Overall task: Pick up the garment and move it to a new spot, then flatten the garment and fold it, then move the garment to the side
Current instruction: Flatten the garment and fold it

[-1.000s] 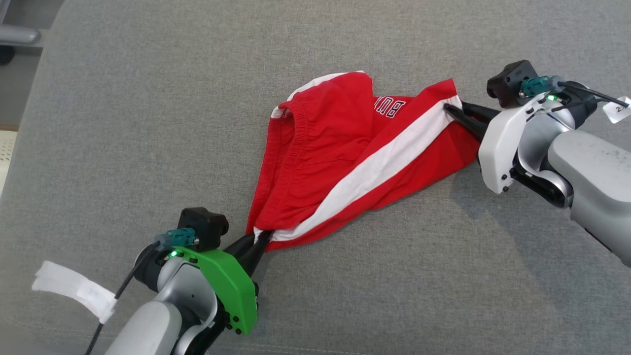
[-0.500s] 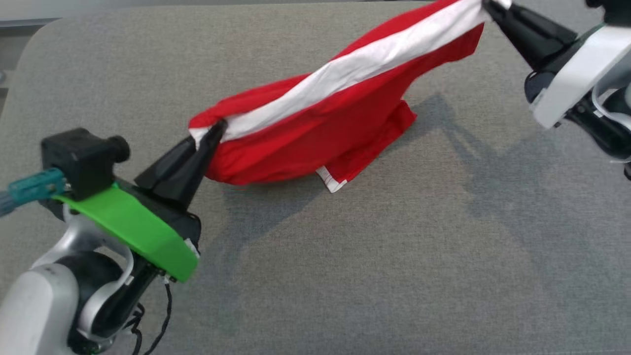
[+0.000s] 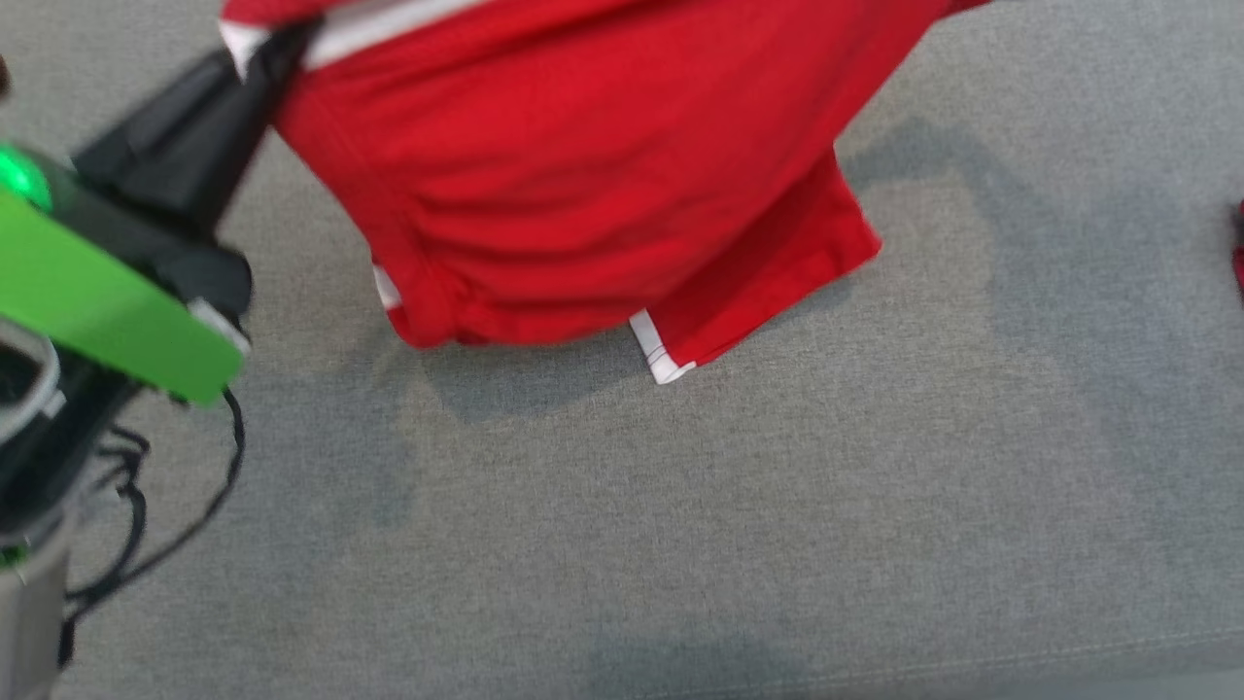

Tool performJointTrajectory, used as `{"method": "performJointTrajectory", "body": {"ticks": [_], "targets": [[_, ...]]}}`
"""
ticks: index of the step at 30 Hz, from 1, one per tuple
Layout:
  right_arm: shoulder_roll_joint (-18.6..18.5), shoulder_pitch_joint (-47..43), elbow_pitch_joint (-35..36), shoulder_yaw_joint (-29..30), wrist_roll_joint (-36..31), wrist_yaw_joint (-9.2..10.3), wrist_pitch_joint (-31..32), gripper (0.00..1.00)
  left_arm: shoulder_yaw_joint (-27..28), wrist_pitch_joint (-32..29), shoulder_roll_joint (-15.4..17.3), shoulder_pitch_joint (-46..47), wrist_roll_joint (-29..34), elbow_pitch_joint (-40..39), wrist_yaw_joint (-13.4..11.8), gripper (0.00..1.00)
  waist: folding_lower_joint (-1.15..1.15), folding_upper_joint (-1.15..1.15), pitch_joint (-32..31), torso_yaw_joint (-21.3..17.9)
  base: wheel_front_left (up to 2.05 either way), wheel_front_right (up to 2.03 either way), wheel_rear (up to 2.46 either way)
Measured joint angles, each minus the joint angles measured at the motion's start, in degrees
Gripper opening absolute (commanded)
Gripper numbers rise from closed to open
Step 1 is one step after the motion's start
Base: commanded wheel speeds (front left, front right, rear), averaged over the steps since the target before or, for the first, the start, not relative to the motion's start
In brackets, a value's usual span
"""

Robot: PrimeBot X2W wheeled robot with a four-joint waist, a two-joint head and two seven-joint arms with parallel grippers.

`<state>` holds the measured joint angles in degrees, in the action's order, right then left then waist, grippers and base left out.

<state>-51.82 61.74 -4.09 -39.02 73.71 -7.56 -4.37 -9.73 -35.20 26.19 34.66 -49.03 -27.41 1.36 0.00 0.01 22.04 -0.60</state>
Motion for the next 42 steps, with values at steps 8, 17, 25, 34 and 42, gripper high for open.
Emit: {"method": "performJointTrajectory", "body": {"ticks": [8,17,25,34,42], "targets": [[20.2,19.0,-23.5,6.2,-12.6,-0.07,-4.9,0.00,-3.2,7.5,-2.9,26.7,9.2,25.9,3.5,0.00,0.01,0.00,8.7,-1.0,0.00,0.00,0.00],[34.5,31.5,-34.4,18.8,-23.8,-0.07,-10.5,0.00,-3.4,33.4,-6.1,45.6,17.8,46.8,5.7,0.00,0.01,0.00,15.2,-3.5,0.00,0.00,0.00],[33.7,15.0,-28.8,13.7,-24.5,0.02,-10.6,0.00,-11.8,42.9,-4.4,36.3,12.8,54.3,6.1,0.00,0.01,0.00,19.6,-5.0,0.00,0.00,0.00],[25.3,-5.0,-18.3,8.8,-18.2,0.01,-10.6,0.00,-20.4,49.5,0.7,17.4,6.0,48.7,6.2,0.00,0.01,0.00,17.8,-5.0,0.00,0.00,0.00],[15.3,-25.6,-8.6,6.7,-13.2,-0.05,-10.6,0.00,-19.6,50.1,0.2,-4.5,6.9,36.9,6.1,0.00,0.00,0.00,11.3,-3.8,0.00,0.00,0.00]]}}
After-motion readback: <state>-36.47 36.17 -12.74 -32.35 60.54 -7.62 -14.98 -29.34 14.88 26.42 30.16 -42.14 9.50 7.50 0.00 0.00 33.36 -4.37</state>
